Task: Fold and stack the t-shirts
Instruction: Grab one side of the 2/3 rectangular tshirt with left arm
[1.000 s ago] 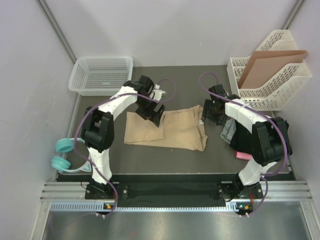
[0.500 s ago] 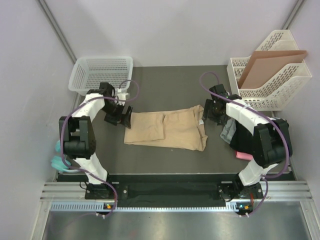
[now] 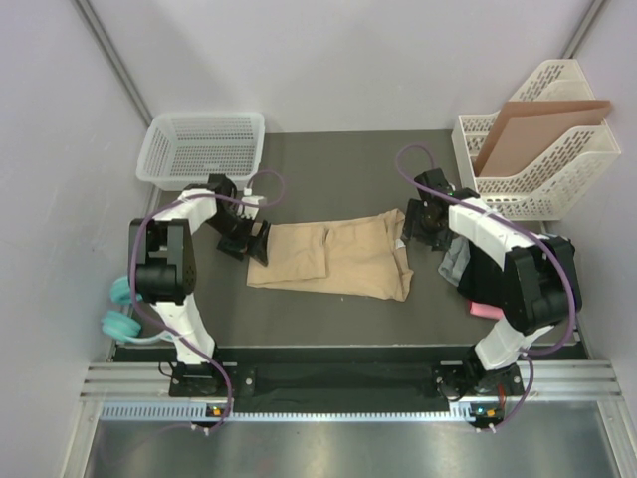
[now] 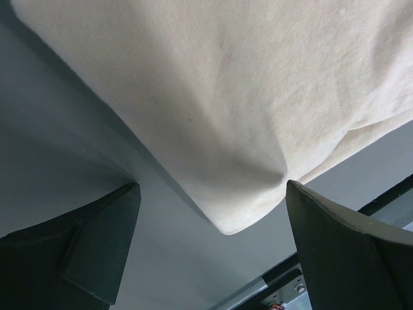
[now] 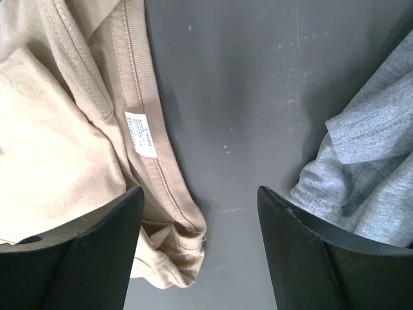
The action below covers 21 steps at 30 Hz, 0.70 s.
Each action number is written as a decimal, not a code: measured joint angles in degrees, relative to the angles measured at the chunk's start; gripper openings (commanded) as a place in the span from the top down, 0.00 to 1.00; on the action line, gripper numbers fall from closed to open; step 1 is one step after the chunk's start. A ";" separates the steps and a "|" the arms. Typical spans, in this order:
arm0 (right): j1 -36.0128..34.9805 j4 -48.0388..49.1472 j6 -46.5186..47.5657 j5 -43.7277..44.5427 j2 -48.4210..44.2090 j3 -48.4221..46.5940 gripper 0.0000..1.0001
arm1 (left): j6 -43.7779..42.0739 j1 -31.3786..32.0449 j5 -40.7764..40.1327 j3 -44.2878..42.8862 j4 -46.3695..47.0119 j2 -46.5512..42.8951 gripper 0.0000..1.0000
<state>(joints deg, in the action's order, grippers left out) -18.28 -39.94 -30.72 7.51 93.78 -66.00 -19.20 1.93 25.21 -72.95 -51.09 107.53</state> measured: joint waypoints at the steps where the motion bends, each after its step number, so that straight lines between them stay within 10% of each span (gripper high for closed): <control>1: -0.09 -0.09 0.00 0.00 0.00 0.00 0.29 | -0.09 0.00 0.28 -0.11 0.15 0.13 0.01; 5: -0.28 -0.17 -0.20 0.15 0.00 0.00 0.29 | -0.22 -0.02 1.70 -0.85 0.09 0.90 0.14; 10: -0.39 -0.35 -0.37 0.39 -0.02 0.00 0.30 | -0.83 0.00 4.24 -1.40 0.48 2.47 0.84; 21: -0.46 -0.52 -0.39 0.48 -0.24 -0.13 0.30 | -2.21 -0.57 4.96 -1.25 0.24 2.60 1.00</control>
<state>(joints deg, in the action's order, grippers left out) -18.74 -40.47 -31.11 7.99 93.54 -66.13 -21.41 1.37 30.17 -74.19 -50.85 110.13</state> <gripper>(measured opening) 0.702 0.155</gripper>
